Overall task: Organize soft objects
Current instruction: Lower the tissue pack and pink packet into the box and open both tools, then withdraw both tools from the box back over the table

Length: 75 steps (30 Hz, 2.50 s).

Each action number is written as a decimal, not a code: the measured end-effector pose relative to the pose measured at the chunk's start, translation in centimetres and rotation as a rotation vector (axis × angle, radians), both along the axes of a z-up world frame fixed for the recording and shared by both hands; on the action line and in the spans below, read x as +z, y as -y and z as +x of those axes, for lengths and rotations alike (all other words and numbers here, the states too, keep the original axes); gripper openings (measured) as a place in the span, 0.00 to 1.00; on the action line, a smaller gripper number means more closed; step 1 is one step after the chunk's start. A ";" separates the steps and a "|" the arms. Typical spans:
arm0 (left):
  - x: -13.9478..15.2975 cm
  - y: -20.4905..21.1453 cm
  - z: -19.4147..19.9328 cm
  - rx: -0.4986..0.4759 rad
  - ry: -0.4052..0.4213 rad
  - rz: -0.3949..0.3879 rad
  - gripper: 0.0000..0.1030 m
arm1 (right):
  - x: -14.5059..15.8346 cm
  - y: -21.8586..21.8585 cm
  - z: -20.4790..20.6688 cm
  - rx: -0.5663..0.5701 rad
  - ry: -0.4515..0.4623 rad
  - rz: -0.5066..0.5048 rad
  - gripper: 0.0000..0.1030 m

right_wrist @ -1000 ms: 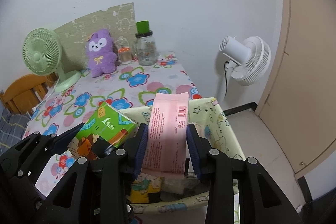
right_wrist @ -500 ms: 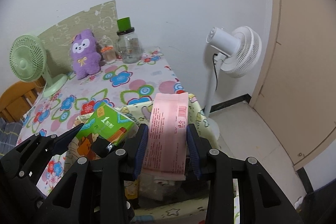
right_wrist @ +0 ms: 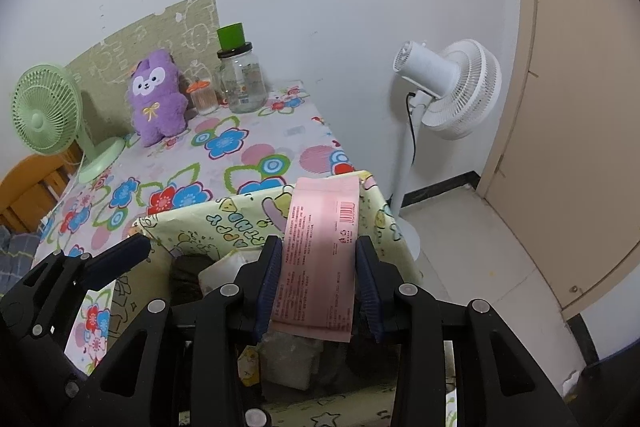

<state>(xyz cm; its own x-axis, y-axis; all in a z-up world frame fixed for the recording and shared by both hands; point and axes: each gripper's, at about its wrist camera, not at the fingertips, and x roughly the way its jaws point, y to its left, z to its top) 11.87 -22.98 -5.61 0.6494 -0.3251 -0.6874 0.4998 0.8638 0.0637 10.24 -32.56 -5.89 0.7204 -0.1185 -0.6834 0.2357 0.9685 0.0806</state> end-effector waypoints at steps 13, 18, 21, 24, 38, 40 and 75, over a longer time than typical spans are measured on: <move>0.5 -1.9 -0.5 0.019 0.015 0.011 0.82 | 0.2 -2.2 0.2 0.041 0.008 0.020 0.66; 1.0 -2.9 -1.0 0.029 0.033 0.002 0.88 | 0.5 -2.7 -0.3 0.027 0.021 0.029 0.76; 1.2 -3.6 -1.4 0.033 0.039 -0.003 0.90 | 0.7 -3.2 -0.7 0.021 0.026 0.018 0.78; 1.4 -4.3 -1.8 0.043 0.049 -0.008 0.93 | 1.0 -3.9 -1.2 0.020 0.030 0.013 0.80; 2.3 -8.7 -3.5 0.089 0.080 -0.021 0.98 | 2.1 -8.5 -2.9 0.045 0.053 -0.019 0.83; 2.3 -9.3 -3.8 0.094 0.084 -0.022 0.98 | 2.3 -9.1 -3.1 0.049 0.055 -0.020 0.83; 4.2 -20.0 -9.6 0.252 0.186 -0.074 1.00 | 4.8 -19.0 -8.1 0.168 0.156 -0.121 0.88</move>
<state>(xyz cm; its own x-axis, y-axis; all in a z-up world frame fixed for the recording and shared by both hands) 2.30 -2.97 -1.41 0.8281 -0.1832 -0.5298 0.2557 0.9645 0.0661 2.14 -13.56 -1.11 0.8326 -0.0624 -0.5504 0.0649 0.9978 -0.0151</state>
